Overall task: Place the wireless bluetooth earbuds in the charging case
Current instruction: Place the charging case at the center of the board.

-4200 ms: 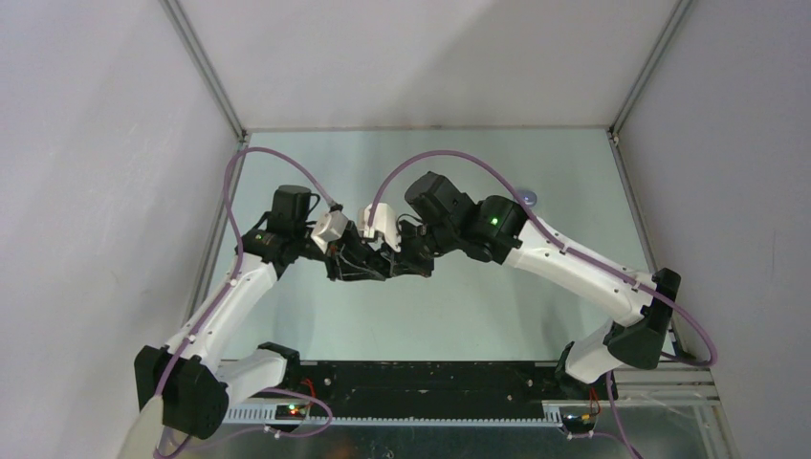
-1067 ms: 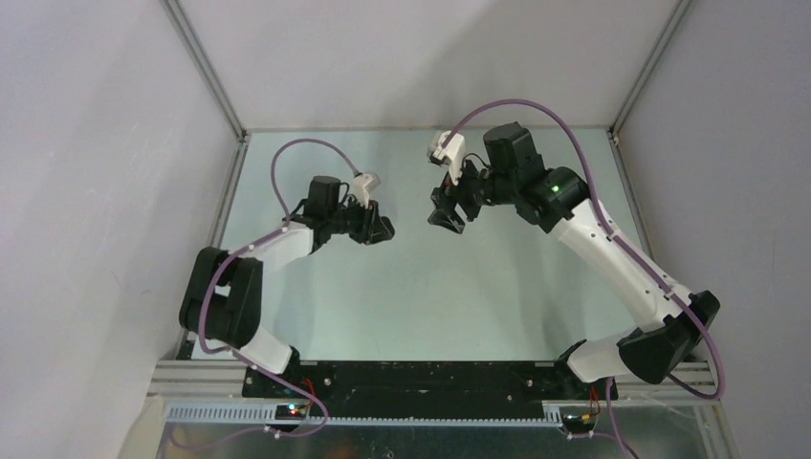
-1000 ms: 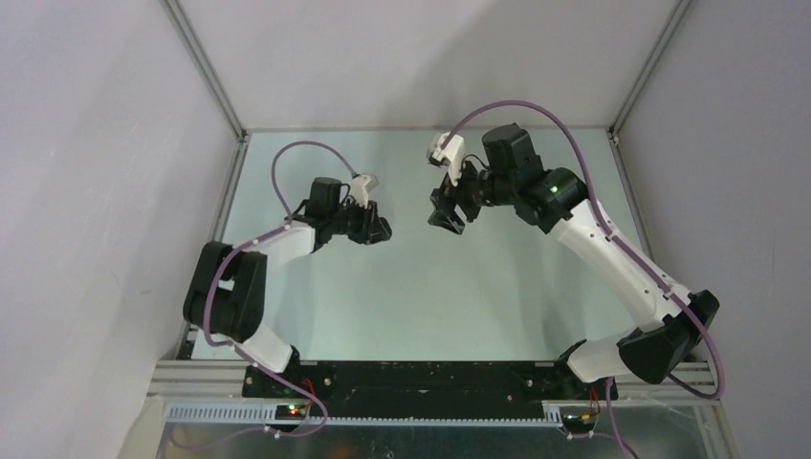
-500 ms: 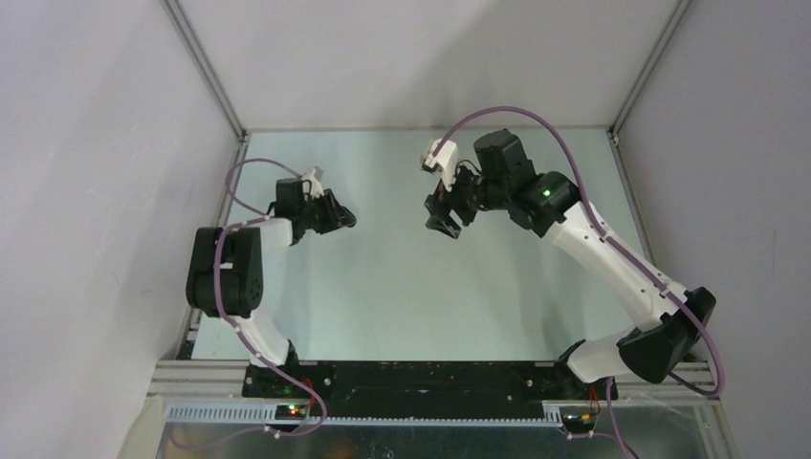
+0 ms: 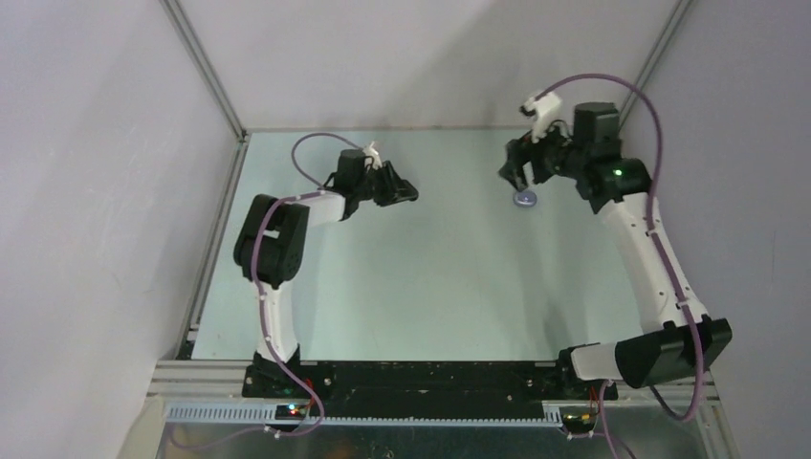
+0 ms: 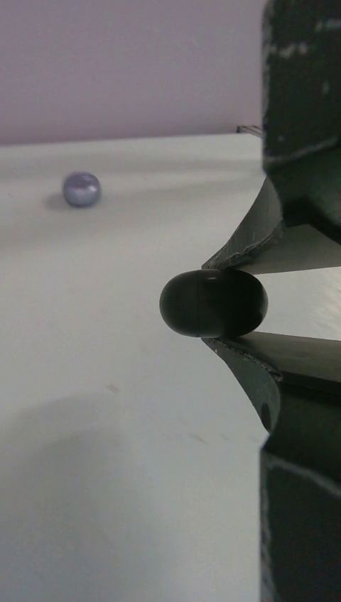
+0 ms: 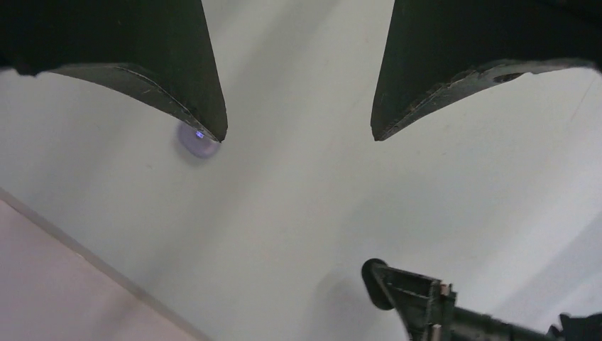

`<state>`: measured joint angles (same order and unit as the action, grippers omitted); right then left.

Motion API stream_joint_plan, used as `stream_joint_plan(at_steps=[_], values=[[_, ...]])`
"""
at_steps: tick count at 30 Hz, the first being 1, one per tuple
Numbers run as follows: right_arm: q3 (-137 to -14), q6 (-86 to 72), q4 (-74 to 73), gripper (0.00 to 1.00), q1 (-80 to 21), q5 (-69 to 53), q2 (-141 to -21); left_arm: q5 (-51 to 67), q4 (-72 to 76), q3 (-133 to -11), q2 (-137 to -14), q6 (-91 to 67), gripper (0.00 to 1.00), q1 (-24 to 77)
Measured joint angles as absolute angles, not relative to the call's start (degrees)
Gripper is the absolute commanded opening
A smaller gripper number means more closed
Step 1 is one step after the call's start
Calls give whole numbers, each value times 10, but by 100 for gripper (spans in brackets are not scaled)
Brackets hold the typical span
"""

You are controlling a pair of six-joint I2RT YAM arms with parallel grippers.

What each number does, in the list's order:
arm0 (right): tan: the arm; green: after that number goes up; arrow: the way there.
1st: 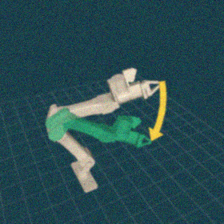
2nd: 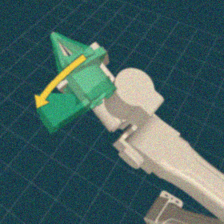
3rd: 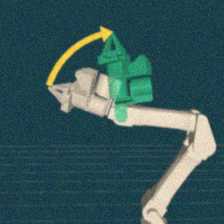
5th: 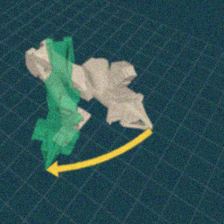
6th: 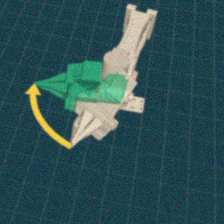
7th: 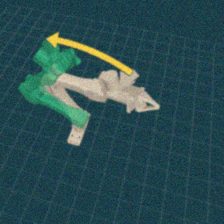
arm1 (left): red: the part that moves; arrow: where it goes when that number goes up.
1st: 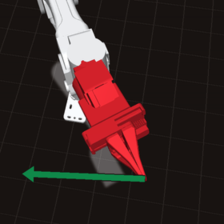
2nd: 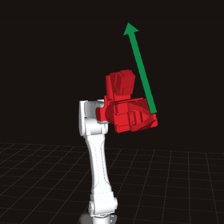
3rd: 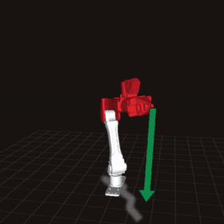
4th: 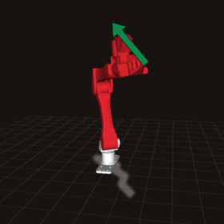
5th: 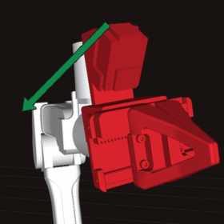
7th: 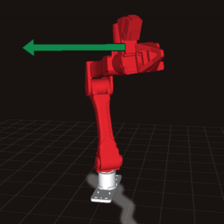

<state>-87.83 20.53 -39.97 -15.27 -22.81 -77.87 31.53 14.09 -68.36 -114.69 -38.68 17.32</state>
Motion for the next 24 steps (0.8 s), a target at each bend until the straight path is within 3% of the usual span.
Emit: stream_joint_plan(at_steps=[8,16,24], values=[[-845,180,-377,82,7,-299,-723,317,204,-843,-1301,-519,39,226],[-832,169,-357,82,20,-335,-699,323,188,-891,-1369,-566,39,286],[-821,166,-350,84,0,-338,-699,342,208,-859,-1355,-580,61,308]])
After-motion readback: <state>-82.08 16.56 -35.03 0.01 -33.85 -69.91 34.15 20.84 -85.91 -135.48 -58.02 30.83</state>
